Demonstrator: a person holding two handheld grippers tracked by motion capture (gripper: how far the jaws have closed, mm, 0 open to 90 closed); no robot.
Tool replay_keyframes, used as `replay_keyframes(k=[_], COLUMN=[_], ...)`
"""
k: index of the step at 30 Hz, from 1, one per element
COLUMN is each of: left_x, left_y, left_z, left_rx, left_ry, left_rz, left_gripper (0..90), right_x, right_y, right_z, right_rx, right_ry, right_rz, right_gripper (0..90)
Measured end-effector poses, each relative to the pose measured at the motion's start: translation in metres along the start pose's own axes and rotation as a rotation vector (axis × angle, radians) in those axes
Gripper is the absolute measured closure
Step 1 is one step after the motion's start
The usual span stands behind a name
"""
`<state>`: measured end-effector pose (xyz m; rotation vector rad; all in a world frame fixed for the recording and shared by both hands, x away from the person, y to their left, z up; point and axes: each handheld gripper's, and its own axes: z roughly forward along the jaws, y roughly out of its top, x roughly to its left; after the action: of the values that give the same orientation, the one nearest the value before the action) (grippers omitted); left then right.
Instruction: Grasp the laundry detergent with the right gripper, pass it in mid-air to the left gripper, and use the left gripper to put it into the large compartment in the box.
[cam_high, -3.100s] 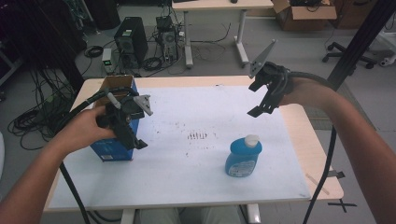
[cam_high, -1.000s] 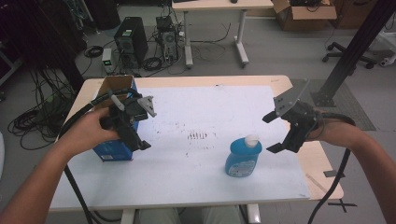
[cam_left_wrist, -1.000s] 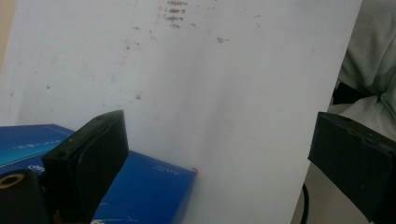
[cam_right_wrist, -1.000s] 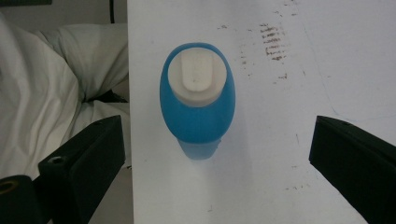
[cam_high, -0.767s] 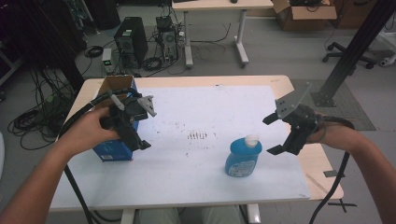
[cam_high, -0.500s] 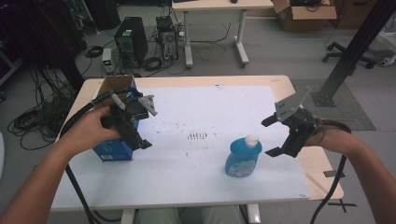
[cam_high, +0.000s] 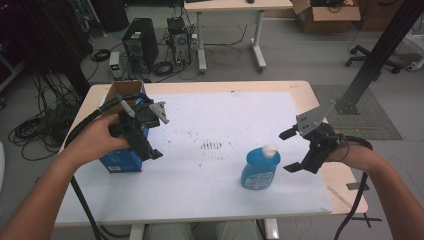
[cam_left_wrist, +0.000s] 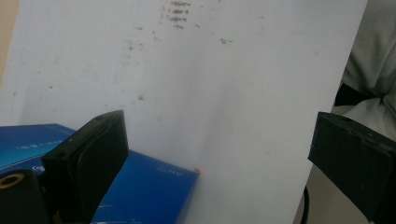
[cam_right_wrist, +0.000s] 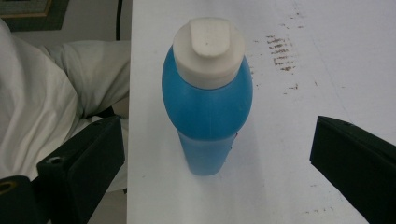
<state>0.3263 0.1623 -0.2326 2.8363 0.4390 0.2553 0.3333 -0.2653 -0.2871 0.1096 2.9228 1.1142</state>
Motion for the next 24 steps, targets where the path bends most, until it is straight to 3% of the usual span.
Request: replay_keyframes(k=[10,24], left_x=[0.000,0.001], left_y=[0.002,0.004], left_z=[0.000,0.001], left_rx=[0.003,0.005], left_ry=[0.001,0.001], left_rz=[-0.006,-0.005], left_gripper=[5.1,5.1], right_x=[-0.002,0.000], right_y=[-0.016,-0.033], right_z=[0.005,0.010], right_rx=[-0.071,-0.123], right_ry=[0.002,0.001], right_rz=[0.017,0.041], right_gripper=[2.6,2.3])
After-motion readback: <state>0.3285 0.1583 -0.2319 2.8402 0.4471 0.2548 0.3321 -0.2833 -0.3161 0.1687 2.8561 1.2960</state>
